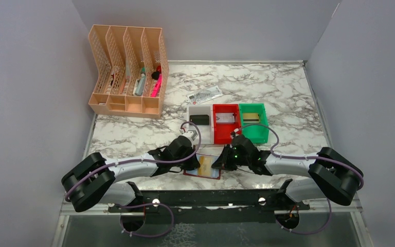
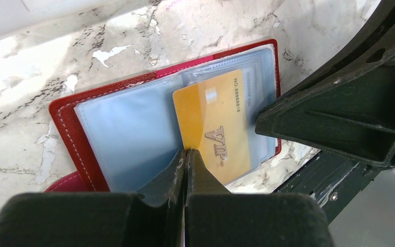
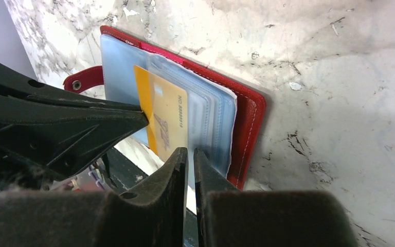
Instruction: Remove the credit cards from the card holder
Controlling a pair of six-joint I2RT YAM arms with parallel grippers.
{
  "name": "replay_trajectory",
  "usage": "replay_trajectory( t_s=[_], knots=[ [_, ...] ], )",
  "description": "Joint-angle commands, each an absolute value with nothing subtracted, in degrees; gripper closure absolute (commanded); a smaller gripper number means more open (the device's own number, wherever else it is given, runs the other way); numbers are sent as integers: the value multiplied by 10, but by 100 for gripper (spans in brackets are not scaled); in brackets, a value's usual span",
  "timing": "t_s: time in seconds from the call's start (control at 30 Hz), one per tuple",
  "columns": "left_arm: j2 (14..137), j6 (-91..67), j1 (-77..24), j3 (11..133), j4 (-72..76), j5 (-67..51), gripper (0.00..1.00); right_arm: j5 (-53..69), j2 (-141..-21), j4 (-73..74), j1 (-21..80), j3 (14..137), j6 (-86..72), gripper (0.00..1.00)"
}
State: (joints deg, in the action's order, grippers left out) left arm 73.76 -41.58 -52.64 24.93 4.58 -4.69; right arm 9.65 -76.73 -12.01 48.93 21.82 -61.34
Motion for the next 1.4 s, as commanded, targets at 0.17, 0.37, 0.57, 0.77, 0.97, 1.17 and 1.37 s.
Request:
replay_trajectory(
  t_s=[0.17, 0.37, 0.57, 0.77, 0.97, 1.17, 1.37],
  knots=[
    [709, -408, -529, 234, 51, -41, 87, 89, -778, -68, 485, 234, -535, 85],
    [719, -421, -529, 231, 62, -44, 66, 141, -738, -97, 485, 250, -494, 78],
    [721, -430, -529, 225, 68, -44, 61, 166, -742, -75, 485, 289, -461, 76],
    [722, -432, -529, 225, 68, -44, 60, 154, -779, -73, 485, 286, -499, 76],
    [724, -432, -529, 223, 74, -51, 60, 149, -810, -90, 485, 248, -543, 76],
    [735, -441, -529, 215, 115, -92, 56, 124, -820, -70, 485, 239, -555, 76],
    [786, -466, -530, 204, 138, -102, 57, 119, -835, -77, 485, 233, -576, 77]
  ],
)
